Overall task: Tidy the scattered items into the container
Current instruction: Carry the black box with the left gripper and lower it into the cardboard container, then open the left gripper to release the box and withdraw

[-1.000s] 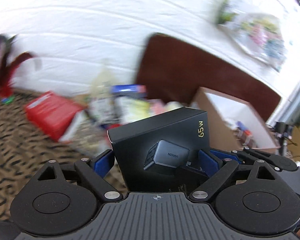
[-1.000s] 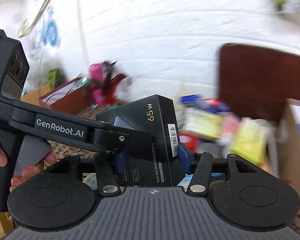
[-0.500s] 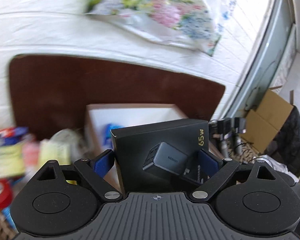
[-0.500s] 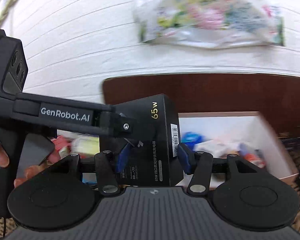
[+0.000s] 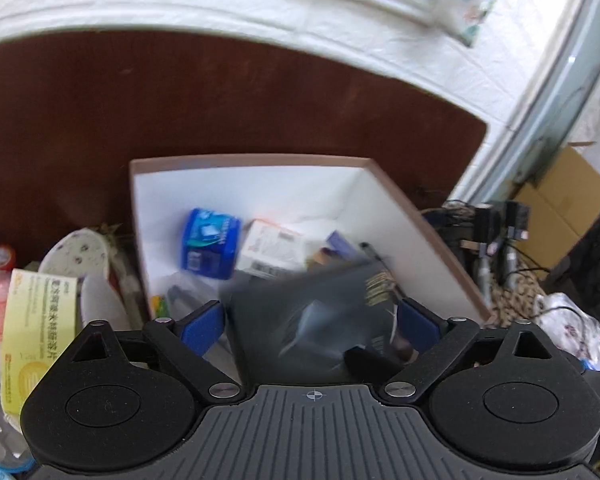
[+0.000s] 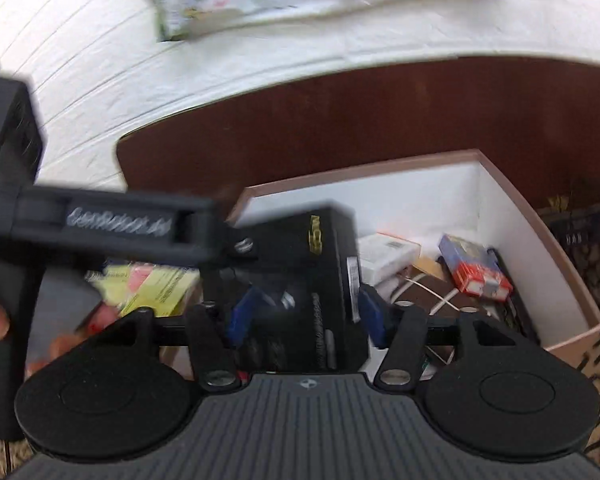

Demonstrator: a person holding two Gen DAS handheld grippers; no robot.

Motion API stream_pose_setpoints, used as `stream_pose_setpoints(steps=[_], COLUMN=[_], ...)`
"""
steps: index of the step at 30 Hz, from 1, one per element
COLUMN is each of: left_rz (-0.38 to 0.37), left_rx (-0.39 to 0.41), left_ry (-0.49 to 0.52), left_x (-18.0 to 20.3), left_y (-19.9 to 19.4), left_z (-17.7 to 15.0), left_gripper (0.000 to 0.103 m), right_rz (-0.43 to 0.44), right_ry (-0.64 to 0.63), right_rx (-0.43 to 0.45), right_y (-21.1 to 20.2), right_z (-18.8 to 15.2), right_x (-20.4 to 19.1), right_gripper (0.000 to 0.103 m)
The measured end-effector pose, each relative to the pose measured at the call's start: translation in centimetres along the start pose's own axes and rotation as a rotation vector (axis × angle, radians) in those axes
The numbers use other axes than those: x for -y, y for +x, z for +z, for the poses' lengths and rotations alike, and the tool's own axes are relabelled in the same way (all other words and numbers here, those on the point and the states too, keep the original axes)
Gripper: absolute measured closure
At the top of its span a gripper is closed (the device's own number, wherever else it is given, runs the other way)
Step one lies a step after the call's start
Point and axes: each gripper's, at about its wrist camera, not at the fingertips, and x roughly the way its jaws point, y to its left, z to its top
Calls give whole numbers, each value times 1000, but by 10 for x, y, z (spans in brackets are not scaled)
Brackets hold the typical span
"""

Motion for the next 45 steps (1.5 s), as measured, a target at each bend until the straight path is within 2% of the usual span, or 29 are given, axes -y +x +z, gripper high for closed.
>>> stream_pose_setpoints(steps=[3, 10, 12, 18, 20, 25, 29, 33, 38, 40, 45], left_rz=[2, -19, -19, -28, -40, -67, -93, -116, -60, -36, 54], left_rx=[17, -34, -54, -97, -92, -72, -42, 44, 153, 161, 105], left_ry=[-3, -32, -23, 41, 42, -2, -56, -107, -152, -182, -280], left_x=[-6, -14, -13, -4, -3, -7, -12, -18, -35, -48, -91], left_y=[3, 20, 23, 23, 18, -3, -35, -80, -133, -147, -171], left_z=[-1, -5, -8, -17, -21, -29, -40, -66, -123, -148, -200], left_gripper=[0, 0, 0, 0, 0, 0, 0, 0, 0, 0, 0], right_rz=[-39, -17, -11, 4, 1, -27, -8, 45, 121, 153, 227], right_ry=[-30, -26, -23, -71, -70, -95, -141, -173, -261, -281, -301], right_rx=[-3, -49, -79, -123, -109, -41, 33, 108, 116, 86, -26], right_y=[9, 26, 32, 39, 34, 7, -21, -50, -68, -67, -47], right_z=[-2, -4, -6, -11, -11, -9, -11, -22, -53, -72, -115], right_x=[3, 6, 6, -4, -8, -20, -42, -71, -115, -135, -177], right_gripper=[36, 36, 32, 13, 5, 1, 1, 0, 0, 0, 0])
